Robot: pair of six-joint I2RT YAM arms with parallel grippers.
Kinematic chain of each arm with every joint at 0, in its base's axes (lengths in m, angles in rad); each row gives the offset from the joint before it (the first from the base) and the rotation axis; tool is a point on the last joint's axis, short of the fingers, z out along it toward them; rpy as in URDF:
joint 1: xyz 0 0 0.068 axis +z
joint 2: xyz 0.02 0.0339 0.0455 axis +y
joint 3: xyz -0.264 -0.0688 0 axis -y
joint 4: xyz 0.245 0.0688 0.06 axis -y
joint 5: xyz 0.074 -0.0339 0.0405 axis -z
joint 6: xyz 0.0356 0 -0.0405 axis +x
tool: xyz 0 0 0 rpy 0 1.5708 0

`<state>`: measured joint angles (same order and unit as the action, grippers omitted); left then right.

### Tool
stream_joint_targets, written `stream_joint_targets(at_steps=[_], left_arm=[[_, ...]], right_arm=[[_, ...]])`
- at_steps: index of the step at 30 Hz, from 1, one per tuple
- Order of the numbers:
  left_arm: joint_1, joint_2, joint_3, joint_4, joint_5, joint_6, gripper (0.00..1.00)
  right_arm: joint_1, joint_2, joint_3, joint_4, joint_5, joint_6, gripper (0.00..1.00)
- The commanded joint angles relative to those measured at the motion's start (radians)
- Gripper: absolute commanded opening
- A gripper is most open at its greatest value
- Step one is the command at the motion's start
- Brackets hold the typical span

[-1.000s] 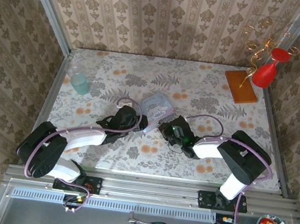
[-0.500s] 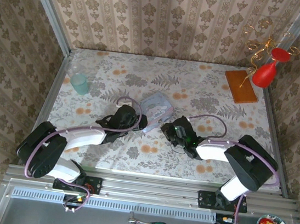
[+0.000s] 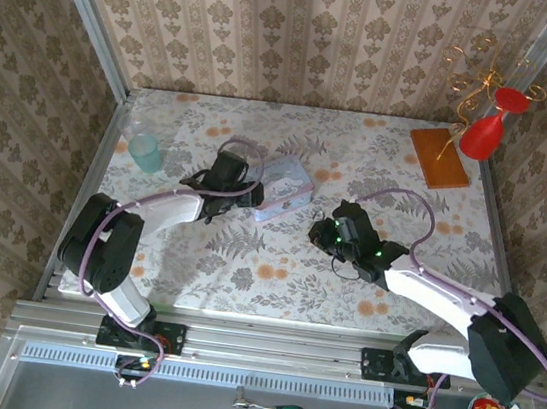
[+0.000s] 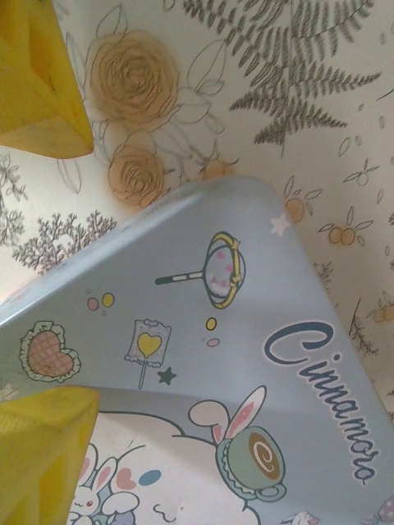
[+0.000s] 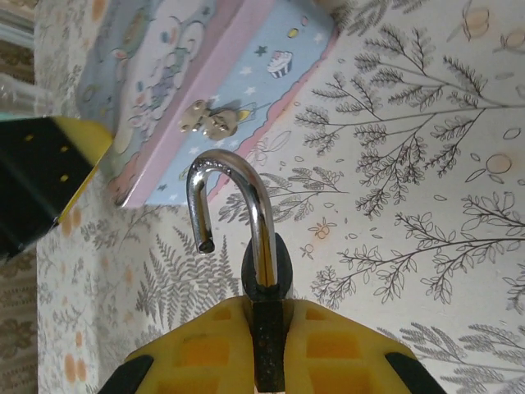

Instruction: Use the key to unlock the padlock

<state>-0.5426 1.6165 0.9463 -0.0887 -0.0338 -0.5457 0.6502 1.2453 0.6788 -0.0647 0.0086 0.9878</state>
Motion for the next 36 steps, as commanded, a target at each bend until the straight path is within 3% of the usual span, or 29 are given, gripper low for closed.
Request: stream_joint_targets(at_steps=[1, 4, 7, 18, 30, 36], left_arm=[[0.002, -0.064, 0.009, -0.118, -0.019, 0.066, 0.74], [-0.02, -0.215, -0.088, -0.068, -0.15, 0.095, 0.74], [-0.014, -0.356, -0.182, -0.056, -0.178, 0.149, 0.74], [0.02, -0.901, -0.489, -0.141, -0.083, 0.223, 0.79], [0.018, -1.149, -0.637, -0.14, 0.002, 0.228, 0.8], [0.018, -1.213, -0.662, -0.149, -0.04, 0.216, 0.81]], right_arm=[[-0.006, -0.046, 0.033, -0.204, 0.025, -0.159, 0.0], [-0.007, -0.078, 0.037, -0.243, 0.015, -0.21, 0.0], [-0.006, -0.094, 0.045, -0.288, 0.001, -0.248, 0.0], [-0.004, -0.18, 0.019, -0.418, -0.057, -0.377, 0.02], [-0.006, -0.147, -0.006, -0.377, -0.11, -0.371, 0.01], [-0.006, -0.137, -0.019, -0.403, -0.104, -0.366, 0.01]])
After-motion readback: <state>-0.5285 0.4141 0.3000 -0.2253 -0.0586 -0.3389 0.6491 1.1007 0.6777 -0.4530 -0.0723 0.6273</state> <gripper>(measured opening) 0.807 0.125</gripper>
